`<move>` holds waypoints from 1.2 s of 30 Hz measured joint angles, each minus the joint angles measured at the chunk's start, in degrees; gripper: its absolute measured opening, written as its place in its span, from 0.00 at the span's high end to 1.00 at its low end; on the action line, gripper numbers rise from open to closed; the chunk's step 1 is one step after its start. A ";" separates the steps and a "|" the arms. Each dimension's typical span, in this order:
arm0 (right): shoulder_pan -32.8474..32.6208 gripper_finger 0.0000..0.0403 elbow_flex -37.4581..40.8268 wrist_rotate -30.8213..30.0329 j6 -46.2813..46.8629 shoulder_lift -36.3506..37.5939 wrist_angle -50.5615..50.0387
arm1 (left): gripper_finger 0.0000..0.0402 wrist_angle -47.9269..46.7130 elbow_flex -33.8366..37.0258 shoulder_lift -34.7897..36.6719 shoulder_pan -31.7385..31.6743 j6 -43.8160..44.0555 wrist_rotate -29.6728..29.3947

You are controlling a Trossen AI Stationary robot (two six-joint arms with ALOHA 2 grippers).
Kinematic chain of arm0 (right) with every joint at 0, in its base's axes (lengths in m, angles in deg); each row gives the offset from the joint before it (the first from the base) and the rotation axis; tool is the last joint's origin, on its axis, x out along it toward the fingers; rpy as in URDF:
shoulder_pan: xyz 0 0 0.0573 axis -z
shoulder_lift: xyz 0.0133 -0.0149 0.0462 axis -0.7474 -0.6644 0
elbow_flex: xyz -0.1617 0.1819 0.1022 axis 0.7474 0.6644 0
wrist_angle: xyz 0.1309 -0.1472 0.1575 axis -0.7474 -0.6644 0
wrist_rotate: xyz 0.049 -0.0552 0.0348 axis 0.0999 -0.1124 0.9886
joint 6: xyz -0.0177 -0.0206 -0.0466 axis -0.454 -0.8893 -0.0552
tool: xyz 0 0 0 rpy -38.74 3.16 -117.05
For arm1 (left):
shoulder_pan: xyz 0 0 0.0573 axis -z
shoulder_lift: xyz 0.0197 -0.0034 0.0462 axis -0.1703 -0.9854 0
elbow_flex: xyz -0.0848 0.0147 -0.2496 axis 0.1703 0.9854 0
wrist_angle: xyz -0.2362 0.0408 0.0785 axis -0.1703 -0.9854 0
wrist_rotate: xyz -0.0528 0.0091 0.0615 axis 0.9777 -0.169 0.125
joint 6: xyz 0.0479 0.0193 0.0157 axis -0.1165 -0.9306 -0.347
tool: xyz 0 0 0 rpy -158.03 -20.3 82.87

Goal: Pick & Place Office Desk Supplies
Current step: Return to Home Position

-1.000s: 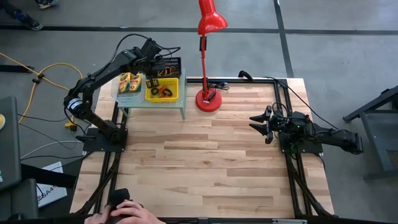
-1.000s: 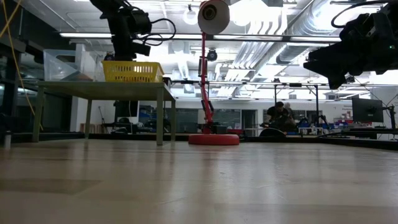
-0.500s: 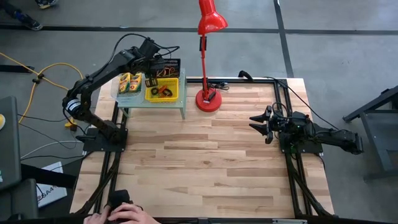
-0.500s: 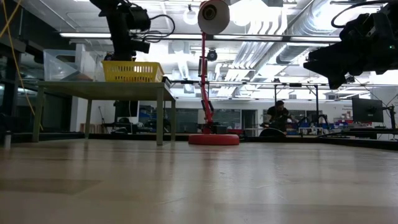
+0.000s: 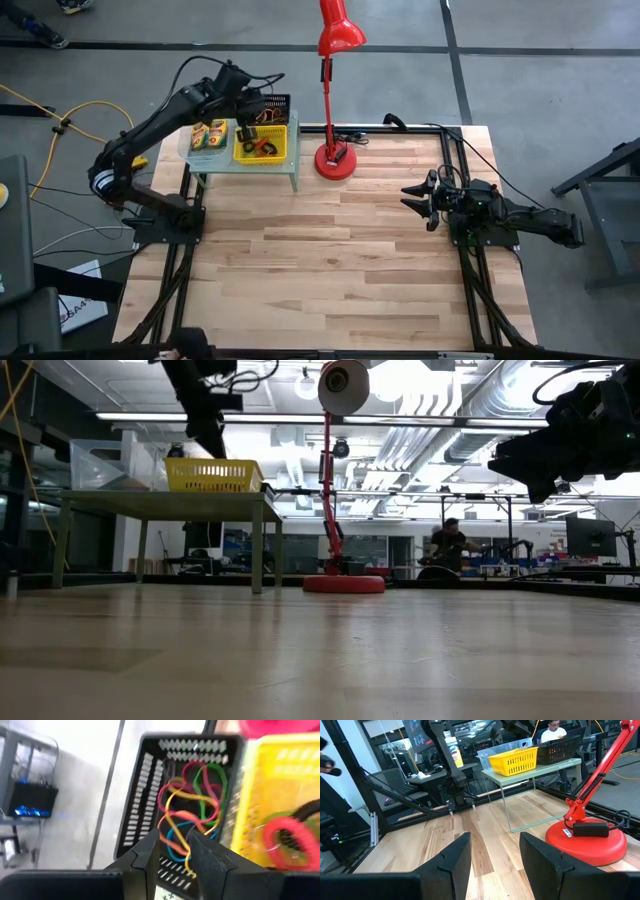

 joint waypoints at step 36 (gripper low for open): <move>-0.01 0.61 0.00 0.00 0.00 0.00 -0.03 | 0.75 17.44 28.49 15.73 48.20 39.30 0.12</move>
